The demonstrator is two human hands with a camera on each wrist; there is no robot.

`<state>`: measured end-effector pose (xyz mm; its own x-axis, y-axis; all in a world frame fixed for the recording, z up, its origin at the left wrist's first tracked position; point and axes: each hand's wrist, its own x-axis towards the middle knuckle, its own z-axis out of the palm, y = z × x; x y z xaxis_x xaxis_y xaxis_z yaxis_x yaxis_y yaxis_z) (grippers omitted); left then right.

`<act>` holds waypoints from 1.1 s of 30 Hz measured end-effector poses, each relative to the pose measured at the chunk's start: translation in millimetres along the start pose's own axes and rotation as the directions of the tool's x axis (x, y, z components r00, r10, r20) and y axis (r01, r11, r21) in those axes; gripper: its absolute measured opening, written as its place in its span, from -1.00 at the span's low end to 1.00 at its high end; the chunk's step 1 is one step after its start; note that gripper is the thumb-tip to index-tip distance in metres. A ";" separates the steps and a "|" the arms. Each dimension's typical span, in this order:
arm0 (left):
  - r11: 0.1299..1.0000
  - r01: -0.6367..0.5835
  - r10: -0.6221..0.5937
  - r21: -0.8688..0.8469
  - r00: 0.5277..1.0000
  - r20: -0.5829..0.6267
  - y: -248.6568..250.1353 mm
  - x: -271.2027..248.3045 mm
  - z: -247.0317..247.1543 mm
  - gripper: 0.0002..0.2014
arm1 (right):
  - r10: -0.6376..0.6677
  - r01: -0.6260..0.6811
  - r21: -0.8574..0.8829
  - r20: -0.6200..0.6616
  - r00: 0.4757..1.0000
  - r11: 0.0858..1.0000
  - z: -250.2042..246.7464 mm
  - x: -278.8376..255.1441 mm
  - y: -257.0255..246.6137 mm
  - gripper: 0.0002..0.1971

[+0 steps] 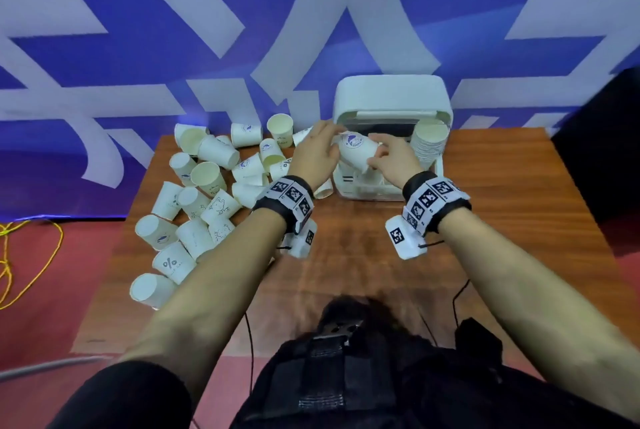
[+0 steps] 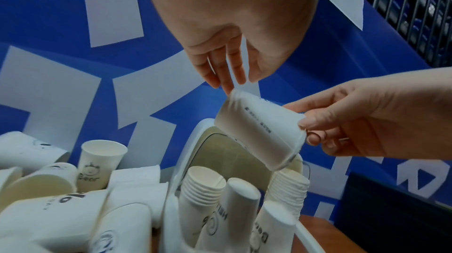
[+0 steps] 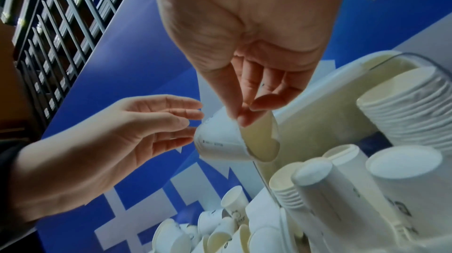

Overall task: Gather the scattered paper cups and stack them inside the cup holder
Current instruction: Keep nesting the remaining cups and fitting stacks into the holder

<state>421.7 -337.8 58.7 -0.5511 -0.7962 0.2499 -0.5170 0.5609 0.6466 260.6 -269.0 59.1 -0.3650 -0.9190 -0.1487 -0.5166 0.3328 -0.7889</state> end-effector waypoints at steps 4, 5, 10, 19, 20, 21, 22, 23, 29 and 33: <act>0.984 0.036 -0.043 -0.172 0.998 -0.039 13.7 20.2 4.9 -0.67 | -0.022 0.028 0.080 -0.083 0.996 0.996 -22.5 -1.5 0.7 -0.47; 0.971 0.070 -0.079 -0.229 0.996 -0.033 17.5 23.4 6.5 -0.67 | -0.023 0.032 0.100 -0.099 0.995 0.994 -26.5 -2.1 2.2 -0.48; 0.852 0.287 -0.252 -0.437 0.958 0.136 28.0 32.5 22.2 -0.62 | -0.014 0.040 0.185 -0.136 0.991 0.982 -40.8 -11.9 7.8 -0.49; 0.596 0.520 -0.353 -0.613 0.854 0.382 27.8 39.6 38.9 -0.59 | 0.017 0.005 0.174 -0.124 0.992 0.985 -47.7 -22.2 27.9 -0.43; 0.596 0.531 -0.355 -0.603 0.847 0.395 28.7 39.8 39.9 -0.60 | 0.030 -0.013 0.160 -0.106 0.994 0.987 -48.0 -22.3 31.1 -0.42; 0.601 0.535 -0.354 -0.594 0.844 0.402 29.2 39.6 40.7 -0.61 | 0.045 -0.032 0.146 -0.083 0.996 0.989 -48.0 -22.0 34.7 -0.41; 0.619 0.530 -0.351 -0.580 0.847 0.400 29.5 39.3 41.7 -0.62 | 0.059 -0.051 0.130 -0.056 0.997 0.990 -47.7 -21.7 38.6 -0.40; 0.646 0.516 -0.343 -0.563 0.854 0.391 29.8 38.6 43.5 -0.62 | 0.072 -0.068 0.105 -0.028 0.997 0.992 -47.1 -21.3 42.9 -0.40; 0.782 0.374 -0.247 -0.498 0.920 0.304 39.5 38.5 61.1 -0.56 | 0.130 -0.126 0.066 -0.053 0.990 0.990 -50.4 -18.4 62.4 -0.47; 0.837 0.278 -0.166 -0.472 0.950 0.264 52.5 46.5 72.5 -0.49 | 0.166 -0.129 0.218 -0.156 0.974 0.967 -66.4 -10.0 77.9 -0.50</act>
<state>321.4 -328.9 52.0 -0.6102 -0.7899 -0.0601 -0.2761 0.1410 0.9507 172.6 -219.9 38.7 -0.5620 -0.8068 -0.1822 -0.2833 0.3947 -0.8741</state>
